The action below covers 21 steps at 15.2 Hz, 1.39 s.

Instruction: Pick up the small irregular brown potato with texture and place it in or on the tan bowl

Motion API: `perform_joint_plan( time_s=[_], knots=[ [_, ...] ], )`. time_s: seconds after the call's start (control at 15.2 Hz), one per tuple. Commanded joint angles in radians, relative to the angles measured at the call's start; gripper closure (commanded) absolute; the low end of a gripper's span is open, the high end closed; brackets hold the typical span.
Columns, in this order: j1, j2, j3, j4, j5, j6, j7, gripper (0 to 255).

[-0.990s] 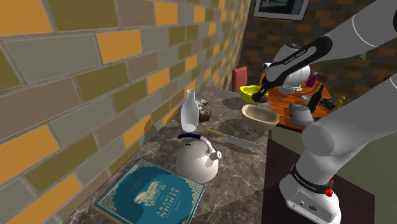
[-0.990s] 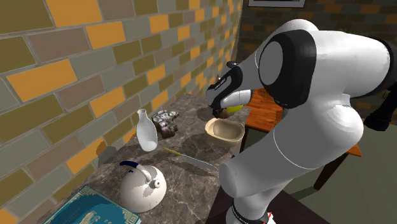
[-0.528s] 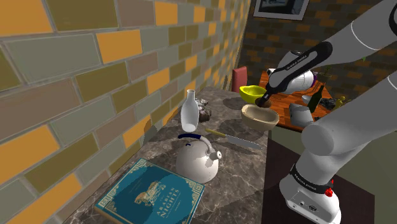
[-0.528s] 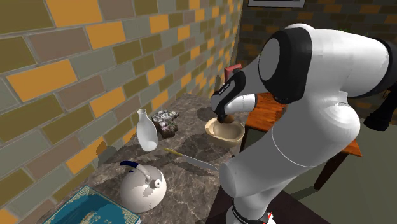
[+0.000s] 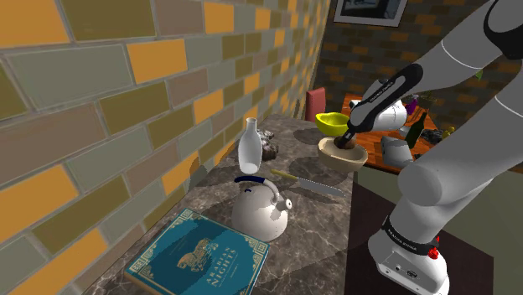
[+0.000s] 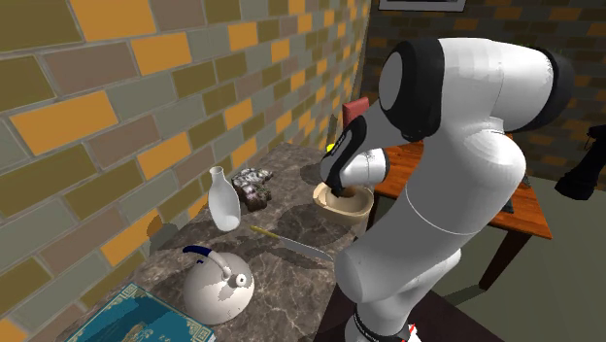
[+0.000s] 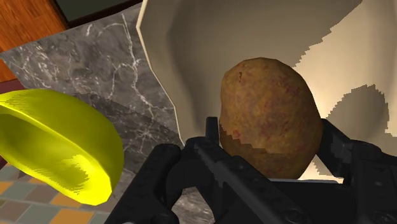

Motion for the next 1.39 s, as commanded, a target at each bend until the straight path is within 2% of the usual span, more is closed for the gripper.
perform_joint_plan(
  time_s=[0.0, 0.4, 0.46, 0.79, 0.92, 1.06, 1.32],
  knots=[
    [0.006, 0.013, -0.005, -0.001, 0.006, 0.015, -0.004, 255],
    [0.006, 0.013, -0.005, -0.001, 0.006, 0.015, -0.004, 255],
    [0.006, 0.013, -0.005, -0.001, 0.006, 0.015, -0.004, 0],
    [0.006, 0.013, -0.005, -0.001, 0.006, 0.015, -0.004, 0],
    [-0.042, -0.098, 0.032, -0.018, -0.038, -0.079, 0.025, 0],
    [-0.066, -0.195, 0.053, -0.027, -0.054, -0.167, 0.035, 0],
    [-0.066, -0.195, 0.053, -0.027, -0.054, -0.167, 0.034, 0]
  ],
)
